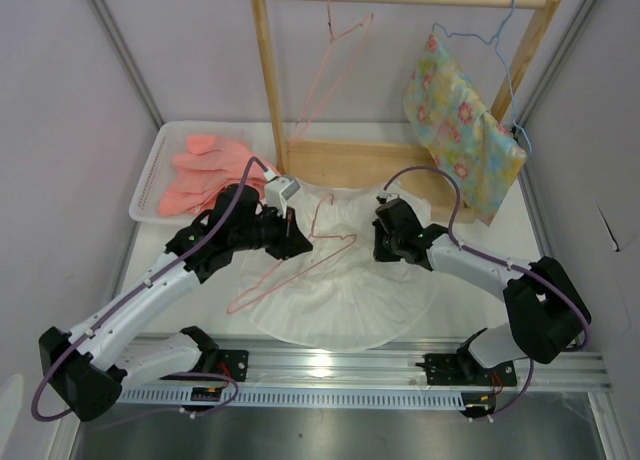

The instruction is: Place the skirt on the hanger

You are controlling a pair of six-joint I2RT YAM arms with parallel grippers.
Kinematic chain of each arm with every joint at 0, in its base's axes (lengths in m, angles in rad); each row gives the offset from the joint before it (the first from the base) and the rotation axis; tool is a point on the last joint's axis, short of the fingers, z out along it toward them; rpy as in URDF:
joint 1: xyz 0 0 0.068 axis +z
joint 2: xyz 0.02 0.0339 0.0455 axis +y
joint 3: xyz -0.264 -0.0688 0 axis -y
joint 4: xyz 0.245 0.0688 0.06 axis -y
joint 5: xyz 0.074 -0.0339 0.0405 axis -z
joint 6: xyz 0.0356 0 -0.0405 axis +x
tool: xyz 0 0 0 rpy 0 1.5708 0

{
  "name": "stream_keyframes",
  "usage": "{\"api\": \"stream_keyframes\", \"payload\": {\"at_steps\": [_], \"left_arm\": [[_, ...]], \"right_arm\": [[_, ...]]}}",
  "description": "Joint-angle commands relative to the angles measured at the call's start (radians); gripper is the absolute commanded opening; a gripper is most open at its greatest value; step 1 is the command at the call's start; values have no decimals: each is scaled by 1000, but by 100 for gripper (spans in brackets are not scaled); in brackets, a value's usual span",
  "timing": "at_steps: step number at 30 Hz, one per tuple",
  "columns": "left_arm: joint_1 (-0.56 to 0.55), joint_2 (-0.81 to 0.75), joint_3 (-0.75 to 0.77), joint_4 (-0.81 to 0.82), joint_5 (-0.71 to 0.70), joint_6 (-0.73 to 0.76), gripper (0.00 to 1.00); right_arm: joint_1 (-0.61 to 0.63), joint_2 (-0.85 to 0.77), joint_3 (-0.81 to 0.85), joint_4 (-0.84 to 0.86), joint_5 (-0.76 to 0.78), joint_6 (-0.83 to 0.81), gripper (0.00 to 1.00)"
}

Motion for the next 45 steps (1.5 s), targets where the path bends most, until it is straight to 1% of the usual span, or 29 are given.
{"api": "stream_keyframes", "payload": {"at_steps": [1,7,14,16,21,25,33,37,42,45], "left_arm": [[-9,25,-1,130,35,6,0],[-9,108,-7,168,101,35,0],[-14,186,-25,346,228,25,0],[-19,209,-30,411,241,17,0],[-20,306,-5,484,285,11,0],[-22,373,-1,578,310,-5,0],[-28,533,27,685,371,-31,0],[-31,593,36,768,403,-78,0],[-42,654,68,784,437,-75,0],[-46,712,113,797,461,-95,0]], "right_arm": [[9,-35,61,4,27,7,8],[13,-90,116,-74,50,-5,8],[32,-129,170,-148,65,-10,7],[38,-136,171,-165,70,-10,7],[45,-173,162,-200,80,-2,7],[58,-202,157,-231,90,6,7],[84,-227,133,-249,96,23,6],[108,-227,125,-255,111,27,6],[111,-224,93,-251,136,12,7],[111,-222,81,-215,128,-6,9]]}}
